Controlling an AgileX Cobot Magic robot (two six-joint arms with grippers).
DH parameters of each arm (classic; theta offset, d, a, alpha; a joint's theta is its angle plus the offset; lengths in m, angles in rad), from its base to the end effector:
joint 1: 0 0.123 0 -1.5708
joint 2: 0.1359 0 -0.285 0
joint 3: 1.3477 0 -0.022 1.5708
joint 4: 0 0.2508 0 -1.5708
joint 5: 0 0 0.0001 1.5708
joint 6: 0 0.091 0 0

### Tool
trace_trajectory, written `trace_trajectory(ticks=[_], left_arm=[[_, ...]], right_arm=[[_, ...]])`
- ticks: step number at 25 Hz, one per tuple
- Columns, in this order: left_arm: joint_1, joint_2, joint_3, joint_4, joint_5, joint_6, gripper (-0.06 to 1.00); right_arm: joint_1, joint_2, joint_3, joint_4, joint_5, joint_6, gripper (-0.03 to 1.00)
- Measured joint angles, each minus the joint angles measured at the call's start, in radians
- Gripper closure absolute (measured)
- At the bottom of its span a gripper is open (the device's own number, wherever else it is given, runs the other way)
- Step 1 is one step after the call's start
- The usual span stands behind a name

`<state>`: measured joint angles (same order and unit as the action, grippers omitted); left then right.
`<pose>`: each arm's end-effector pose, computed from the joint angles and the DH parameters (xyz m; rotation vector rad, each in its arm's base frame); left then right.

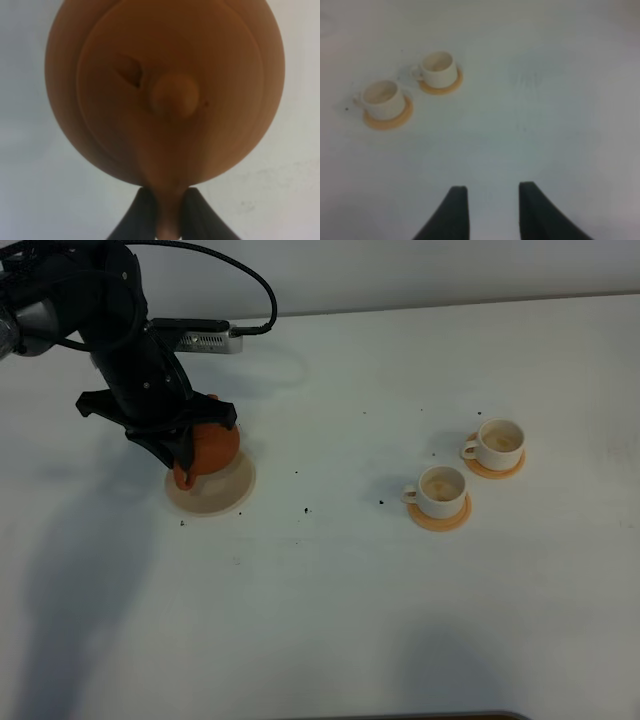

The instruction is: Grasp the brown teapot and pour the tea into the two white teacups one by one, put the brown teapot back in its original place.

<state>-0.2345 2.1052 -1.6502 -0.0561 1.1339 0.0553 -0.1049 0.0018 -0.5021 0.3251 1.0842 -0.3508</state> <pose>0.4125 -0.1033 0.1860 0.4107 3.0486 -0.0887 -0.0054 0.0264 0.2795 -0.2678 2.0079 0.1037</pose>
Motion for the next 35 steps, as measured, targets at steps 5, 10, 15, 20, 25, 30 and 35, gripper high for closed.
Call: trace_trajectory(ticks=[5, 10, 15, 20, 25, 30, 35], left_arm=[[0.0, -0.024, 0.0, 0.002, -0.06, 0.121, 0.83], [0.0, -0.05, 0.0, 0.003, -0.148, 0.255, 0.83], [-0.014, -0.055, 0.0, 0.004, -0.225, 0.424, 0.83], [-0.061, -0.055, 0.0, 0.003, -0.316, 0.523, 0.83], [-0.096, -0.047, -0.021, 0.003, -0.367, 0.576, 0.83], [-0.123, 0.022, -0.141, 0.023, -0.33, 0.582, 0.83], [-0.163, 0.115, -0.287, 0.09, -0.308, 0.603, 0.83]], right_arm=[[0.0, 0.0, 0.0, 0.0, 0.0, 0.0, 0.73], [0.0, 0.0, 0.0, 0.0, 0.0, 0.0, 0.73], [0.0, 0.0, 0.0, 0.0, 0.0, 0.0, 0.73], [0.0, 0.0, 0.0, 0.0, 0.0, 0.0, 0.73], [0.0, 0.0, 0.0, 0.0, 0.0, 0.0, 0.73], [0.0, 0.0, 0.0, 0.0, 0.0, 0.0, 0.73], [0.0, 0.0, 0.0, 0.001, 0.0, 0.0, 0.73]])
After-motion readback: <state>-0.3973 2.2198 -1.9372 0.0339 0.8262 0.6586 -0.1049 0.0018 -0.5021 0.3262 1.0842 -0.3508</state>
